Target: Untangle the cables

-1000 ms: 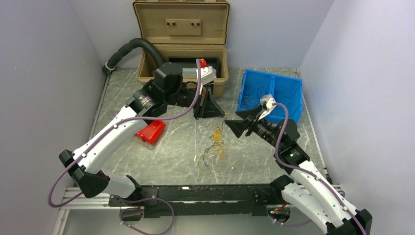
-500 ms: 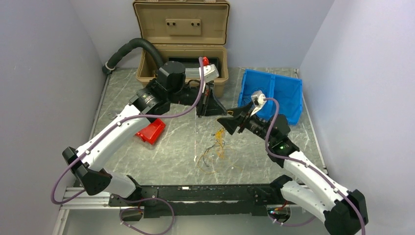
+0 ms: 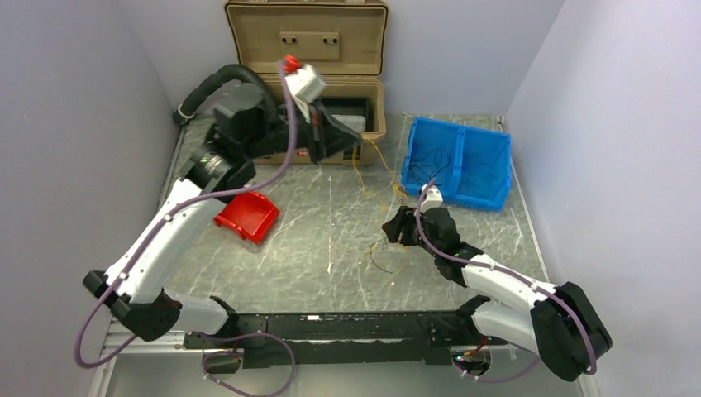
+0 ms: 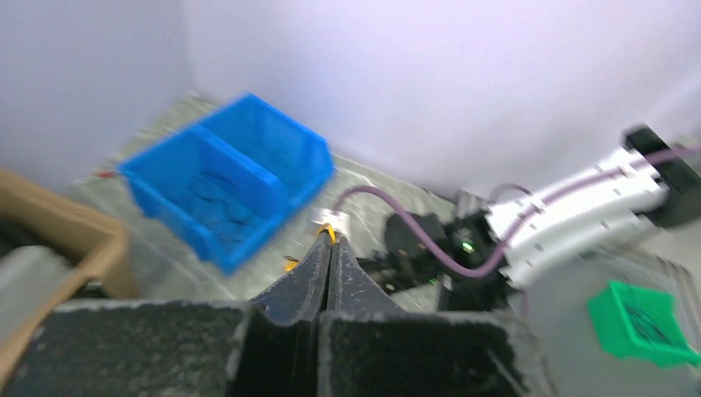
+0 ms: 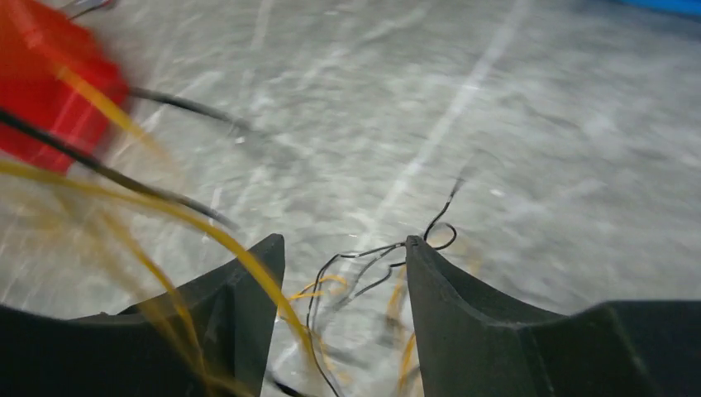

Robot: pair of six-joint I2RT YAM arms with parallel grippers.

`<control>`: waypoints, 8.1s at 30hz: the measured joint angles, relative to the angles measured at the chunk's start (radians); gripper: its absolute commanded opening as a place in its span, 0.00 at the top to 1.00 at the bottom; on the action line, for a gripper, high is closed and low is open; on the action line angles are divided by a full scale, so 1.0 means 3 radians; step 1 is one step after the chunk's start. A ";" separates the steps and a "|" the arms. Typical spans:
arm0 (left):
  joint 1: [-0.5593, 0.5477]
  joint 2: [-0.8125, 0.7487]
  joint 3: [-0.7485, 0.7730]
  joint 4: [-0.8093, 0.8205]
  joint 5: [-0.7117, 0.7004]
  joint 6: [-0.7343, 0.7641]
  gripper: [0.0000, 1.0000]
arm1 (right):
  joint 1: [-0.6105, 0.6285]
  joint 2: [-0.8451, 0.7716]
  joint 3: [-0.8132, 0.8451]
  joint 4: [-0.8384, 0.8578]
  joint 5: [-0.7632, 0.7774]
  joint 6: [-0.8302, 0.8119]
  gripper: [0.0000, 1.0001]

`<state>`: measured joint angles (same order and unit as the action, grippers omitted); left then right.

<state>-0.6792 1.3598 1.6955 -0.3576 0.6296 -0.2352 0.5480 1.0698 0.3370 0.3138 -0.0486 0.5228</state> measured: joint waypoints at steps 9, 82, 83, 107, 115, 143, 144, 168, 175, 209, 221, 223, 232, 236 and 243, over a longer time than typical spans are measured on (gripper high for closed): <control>0.0637 -0.0654 -0.0114 0.0036 -0.0622 -0.0023 1.00 | -0.0004 -0.0828 0.0017 -0.1190 0.1169 0.0426 0.54; 0.0641 -0.0604 -0.0603 -0.0220 0.0910 0.0191 1.00 | 0.0163 0.0117 0.0963 0.0060 -0.1956 -0.0945 0.33; 0.0638 -0.0604 -0.0603 -0.0220 0.0912 0.0191 1.00 | 0.0202 0.0170 0.0987 0.0088 -0.1962 -0.0952 0.33; 0.0622 -0.0801 -0.0601 -0.0374 0.0286 0.0319 1.00 | 0.0544 0.0417 0.0946 0.0404 -0.1376 -0.0896 1.00; 0.0665 -0.0828 -0.0862 -0.0567 -0.0407 0.0334 1.00 | 0.0468 -0.0680 0.0886 -0.0388 -0.0548 -0.0881 1.00; 0.0666 -0.1347 -0.2399 -0.0109 -0.0530 0.0128 0.31 | 0.0263 -0.0022 0.2421 -0.2698 -0.0411 -0.0746 1.00; 0.0647 -0.1347 -0.2422 -0.0055 -0.0488 0.0118 0.30 | 0.0263 0.0015 0.2467 -0.2738 -0.0458 -0.0746 1.00; -0.0117 -0.0435 -0.2374 0.1200 -0.0099 -0.0173 0.37 | 0.0262 0.0070 0.2663 -0.2917 -0.0903 -0.0748 1.00; -0.0195 -0.0220 -0.2215 0.1282 -0.0020 -0.0257 1.00 | 0.0263 0.0047 0.2663 -0.2946 -0.0889 -0.0749 1.00; -0.0223 -0.0444 -0.2177 0.1012 -0.0436 -0.0137 0.52 | 0.0262 -0.0045 0.2477 -0.3065 -0.0109 -0.0787 1.00; -0.0451 -0.0249 -0.2076 0.1118 -0.0675 -0.0052 0.43 | 0.0262 0.0018 0.2552 -0.3137 -0.0108 -0.0797 1.00; -0.0487 -0.0154 -0.2014 0.1113 -0.0706 -0.0039 0.43 | 0.0262 0.0018 0.2565 -0.3136 -0.0121 -0.0797 1.00; -0.0593 0.0264 -0.1729 0.1064 -0.0923 -0.0003 1.00 | 0.0262 0.0015 0.2583 -0.3137 -0.0134 -0.0797 1.00; -0.0596 0.0298 -0.1718 0.0960 -0.1314 -0.0048 1.00 | 0.0253 -0.0014 0.2581 -0.3138 -0.0108 -0.0807 0.76; -0.0590 0.0141 -0.1728 0.0868 -0.1483 0.0065 1.00 | 0.0254 -0.0262 0.2251 -0.2916 -0.0050 -0.0799 0.31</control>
<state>-0.8562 1.4021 1.1770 -0.0971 0.1848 -0.2157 0.6243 0.9913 1.0122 -0.5610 -0.0635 0.2832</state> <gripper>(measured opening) 0.014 0.643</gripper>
